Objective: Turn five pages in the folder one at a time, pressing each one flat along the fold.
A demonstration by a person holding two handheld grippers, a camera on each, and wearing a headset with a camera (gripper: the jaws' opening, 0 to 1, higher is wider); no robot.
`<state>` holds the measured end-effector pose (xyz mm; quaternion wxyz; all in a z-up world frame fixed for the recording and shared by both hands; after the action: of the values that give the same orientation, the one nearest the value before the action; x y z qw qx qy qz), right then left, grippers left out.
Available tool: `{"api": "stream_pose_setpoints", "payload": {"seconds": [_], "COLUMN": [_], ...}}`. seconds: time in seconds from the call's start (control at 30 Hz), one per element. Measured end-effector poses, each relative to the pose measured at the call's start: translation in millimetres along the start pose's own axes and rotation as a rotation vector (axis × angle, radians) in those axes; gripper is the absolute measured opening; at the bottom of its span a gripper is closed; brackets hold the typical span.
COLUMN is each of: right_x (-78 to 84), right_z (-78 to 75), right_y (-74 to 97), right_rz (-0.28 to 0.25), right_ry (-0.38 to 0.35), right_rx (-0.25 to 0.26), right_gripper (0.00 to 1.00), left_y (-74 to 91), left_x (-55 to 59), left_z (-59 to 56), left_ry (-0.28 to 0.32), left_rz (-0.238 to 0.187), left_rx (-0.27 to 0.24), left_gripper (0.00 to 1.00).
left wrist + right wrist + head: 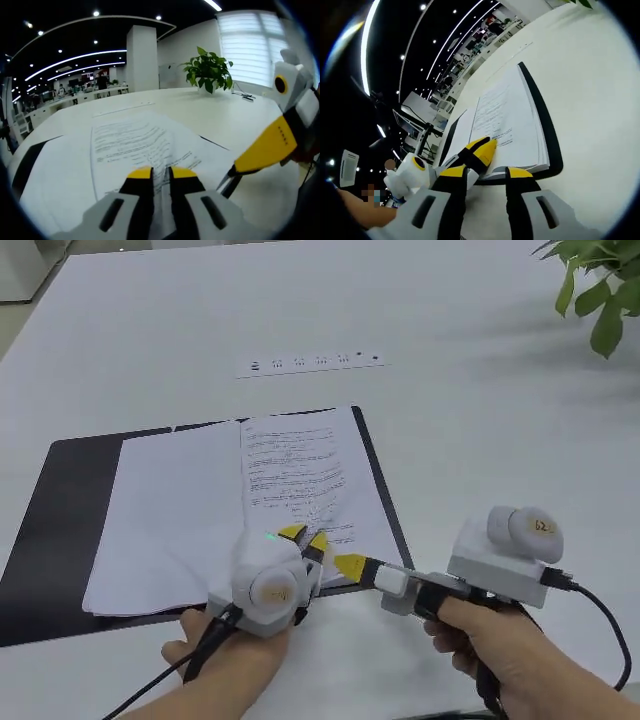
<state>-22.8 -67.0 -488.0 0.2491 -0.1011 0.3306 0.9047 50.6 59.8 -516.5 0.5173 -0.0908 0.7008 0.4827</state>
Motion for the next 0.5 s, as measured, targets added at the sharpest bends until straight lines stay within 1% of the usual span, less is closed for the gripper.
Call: {"api": "stream_pose_setpoints", "payload": {"seconds": [0.03, 0.07, 0.1, 0.13, 0.2, 0.27, 0.37, 0.43, 0.5], "right_x": [-0.1, -0.5, -0.9, -1.5, -4.0, -5.4, -6.0, -6.0, -5.6], "right_z": [-1.8, -3.0, -4.8, -5.4, -6.9, -8.8, -10.9, -12.8, -16.4], "right_y": [-1.6, -2.4, -3.6, -4.0, -5.1, -6.6, -7.9, -8.9, -9.5], "right_rz": [0.000, -0.006, -0.007, -0.011, -0.035, -0.042, -0.047, -0.059, -0.062], "right_ry": [-0.034, -0.037, -0.061, -0.071, -0.102, -0.133, -0.164, -0.215, -0.260], "right_rx": [0.000, -0.002, -0.005, -0.007, -0.010, -0.010, 0.008, 0.001, 0.006], "right_gripper": [0.29, 0.29, 0.28, 0.27, 0.26, 0.23, 0.17, 0.14, 0.09], "left_y": [-0.1, 0.1, 0.1, 0.3, 0.2, 0.1, 0.2, 0.3, 0.5], "left_x": [0.0, 0.1, 0.1, 0.1, 0.1, 0.1, 0.0, 0.1, 0.0], "left_z": [0.2, 0.1, 0.2, 0.0, 0.1, 0.2, 0.3, 0.3, 0.2], "left_ry": [0.002, 0.000, 0.003, 0.004, 0.004, 0.004, 0.004, 0.003, 0.004], "left_rz": [-0.001, -0.001, -0.001, -0.002, -0.002, -0.003, -0.003, -0.003, -0.002], "left_rx": [0.001, 0.000, 0.000, 0.001, 0.001, 0.001, 0.001, 0.001, 0.001], "left_gripper": [0.11, 0.11, 0.11, 0.11, 0.11, 0.11, 0.11, 0.11, 0.11]}}
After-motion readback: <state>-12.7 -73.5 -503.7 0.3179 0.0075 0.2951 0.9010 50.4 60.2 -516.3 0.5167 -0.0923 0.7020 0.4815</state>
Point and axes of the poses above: the centre of the closed fingertips' face, and the gripper's own axes: y roughly backward along the fingers, z roughly to its left, x roughly out of its underside, the point moved 9 cm from there along y, roughly backward along the fingers, and after that the axes turned 15 degrees about z, right-handed, at the moved point
